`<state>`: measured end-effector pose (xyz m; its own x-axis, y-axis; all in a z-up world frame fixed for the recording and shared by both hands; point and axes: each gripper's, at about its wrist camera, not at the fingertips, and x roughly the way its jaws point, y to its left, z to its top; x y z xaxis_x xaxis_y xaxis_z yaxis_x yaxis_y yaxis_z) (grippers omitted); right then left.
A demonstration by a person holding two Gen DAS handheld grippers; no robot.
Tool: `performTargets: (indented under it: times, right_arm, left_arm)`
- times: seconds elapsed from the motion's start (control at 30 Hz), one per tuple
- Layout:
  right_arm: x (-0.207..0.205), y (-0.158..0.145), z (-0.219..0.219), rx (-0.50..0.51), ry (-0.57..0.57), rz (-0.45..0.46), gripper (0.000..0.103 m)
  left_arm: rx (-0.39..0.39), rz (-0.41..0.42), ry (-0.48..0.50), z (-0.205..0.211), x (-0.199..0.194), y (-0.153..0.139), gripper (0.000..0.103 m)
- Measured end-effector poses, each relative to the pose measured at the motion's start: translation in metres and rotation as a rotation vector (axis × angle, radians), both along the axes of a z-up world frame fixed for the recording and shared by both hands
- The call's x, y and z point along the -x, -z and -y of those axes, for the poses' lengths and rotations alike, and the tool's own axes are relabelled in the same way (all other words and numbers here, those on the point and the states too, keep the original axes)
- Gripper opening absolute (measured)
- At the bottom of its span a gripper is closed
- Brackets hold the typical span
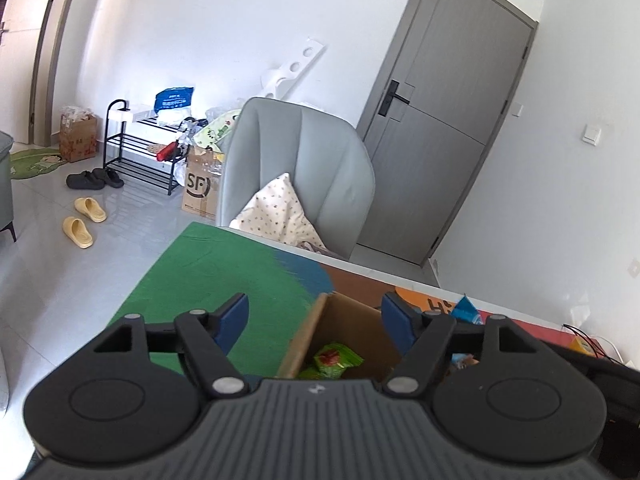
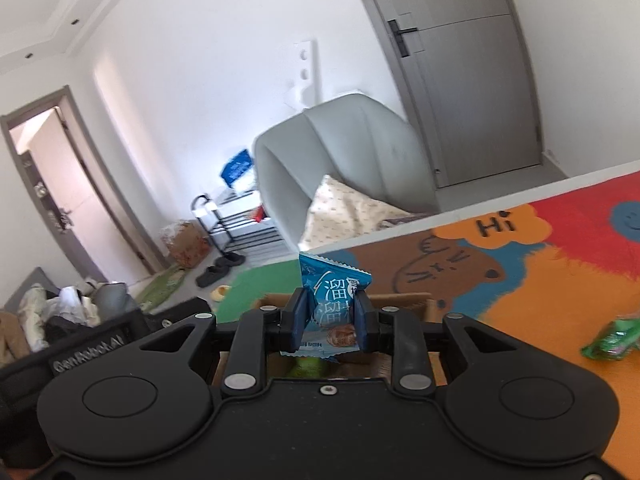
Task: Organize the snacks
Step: 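Open left tool over the box to drop the brown snack while right tool drops the blue candy, then move both tools back over the last green snacks on the mat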
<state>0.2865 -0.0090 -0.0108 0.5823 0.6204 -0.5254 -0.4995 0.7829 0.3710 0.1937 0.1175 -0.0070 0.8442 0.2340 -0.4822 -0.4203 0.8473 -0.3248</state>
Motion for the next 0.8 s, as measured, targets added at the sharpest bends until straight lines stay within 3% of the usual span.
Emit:
performTargets:
  times: [0.07,0.1,0.43,0.8]
  right_arm:
    - [0.000,0.000,-0.003,-0.002,0.007,-0.005,0.049]
    - [0.002,0.000,-0.003,0.004,0.017,0.002,0.052]
    - [0.008,0.001,0.021,0.028,0.067,-0.004,0.052]
    - [0.013,0.005,0.065,0.023,0.133,-0.027,0.068]
  left_arm:
    - [0.008,-0.003,-0.015,-0.005,0.001,0.001,0.073]
    - [0.011,-0.004,-0.020,-0.007,0.002,0.001,0.073]
    - [0.005,-0.015,-0.024,-0.003,0.004,0.001,0.078]
    - [-0.048,-0.054,0.011,0.033,-0.002,0.003,0.092]
